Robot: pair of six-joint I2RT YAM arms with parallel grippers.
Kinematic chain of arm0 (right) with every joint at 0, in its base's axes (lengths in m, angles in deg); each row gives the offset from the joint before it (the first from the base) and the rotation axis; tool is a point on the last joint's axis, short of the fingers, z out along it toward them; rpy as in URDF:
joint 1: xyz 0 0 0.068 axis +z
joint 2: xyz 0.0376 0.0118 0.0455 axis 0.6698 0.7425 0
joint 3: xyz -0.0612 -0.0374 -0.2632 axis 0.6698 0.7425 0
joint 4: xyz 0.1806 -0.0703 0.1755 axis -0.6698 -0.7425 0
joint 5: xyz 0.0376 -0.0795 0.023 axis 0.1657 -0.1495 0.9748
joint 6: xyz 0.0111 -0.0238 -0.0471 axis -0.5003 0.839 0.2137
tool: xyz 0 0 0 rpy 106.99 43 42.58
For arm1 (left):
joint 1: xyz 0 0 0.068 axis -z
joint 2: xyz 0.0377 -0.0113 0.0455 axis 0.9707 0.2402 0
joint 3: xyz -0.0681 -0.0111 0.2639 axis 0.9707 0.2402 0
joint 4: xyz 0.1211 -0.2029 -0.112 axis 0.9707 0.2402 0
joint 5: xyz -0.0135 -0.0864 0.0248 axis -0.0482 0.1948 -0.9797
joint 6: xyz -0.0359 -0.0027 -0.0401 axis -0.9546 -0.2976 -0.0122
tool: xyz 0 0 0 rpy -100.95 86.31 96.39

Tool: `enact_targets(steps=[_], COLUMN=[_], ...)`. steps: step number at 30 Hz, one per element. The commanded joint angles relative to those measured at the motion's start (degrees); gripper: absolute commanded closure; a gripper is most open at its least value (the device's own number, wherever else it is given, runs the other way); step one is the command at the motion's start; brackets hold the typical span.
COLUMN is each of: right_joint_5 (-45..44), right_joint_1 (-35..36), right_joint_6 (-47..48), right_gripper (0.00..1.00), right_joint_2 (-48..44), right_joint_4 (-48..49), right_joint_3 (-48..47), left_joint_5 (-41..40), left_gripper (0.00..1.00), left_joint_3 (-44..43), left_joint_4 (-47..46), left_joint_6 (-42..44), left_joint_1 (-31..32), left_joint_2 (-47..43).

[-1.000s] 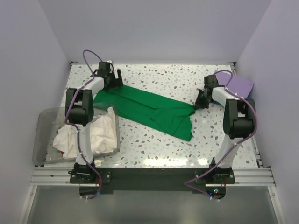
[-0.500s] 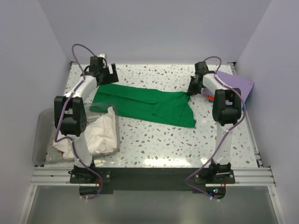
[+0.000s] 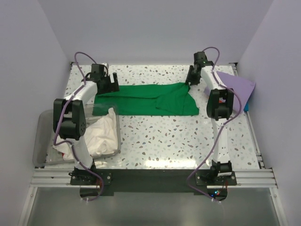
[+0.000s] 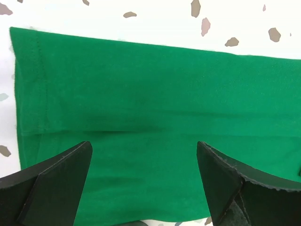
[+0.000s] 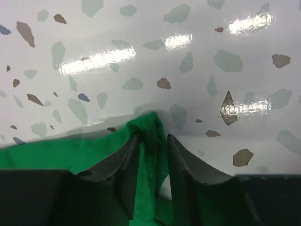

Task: Fold and stack the t-shirts
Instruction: Fold the tshirt

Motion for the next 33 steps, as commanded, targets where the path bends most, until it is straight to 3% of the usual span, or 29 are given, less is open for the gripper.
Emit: enact_targets(steps=[1,4,8,12,18,24,33], right_joint_5=[2.8,3.2,4.5,5.9,12.3,13.5,12.1], right_joint_1=[-0.1,-0.1,0.8,3.4,7.3,8.7,8.8], right_joint_6=[0.9,1.8,2.7,3.2,-1.6,-2.8,-2.7], right_gripper=[0.64,0.45,0.36,0.34,0.34,0.35,0.35], right_joint_2=[-3.7,-11.0,-19.8,-29.6,-35.0,-32.3,-29.2], right_joint_4=[-3.5,-0.5,1.3,4.5,11.7,12.5,12.3], right_joint_3=[-2.8,4.3,12.9,25.5,40.0,43.0,45.4], left_joint_5=[3.4,4.0,5.1,5.1,5.0,2.1,0.5], left_gripper=[0.02,0.02,0.02,0.02,0.03,0.04,0.04], left_joint_3=[0.2,0.2,-1.2,-3.4,-4.2,-2.0,-1.0], left_joint_4=[-1.6,-2.8,-4.8,-5.7,-7.9,-11.4,-11.4], left_joint_6=[0.2,-0.2,-0.1,-0.1,-0.3,-0.7,0.1], left_joint_1=[-0.4,0.0,1.0,1.7,2.7,6.2,6.3], left_joint_2=[-0.3,0.4,1.5,4.0,7.6,6.2,7.0])
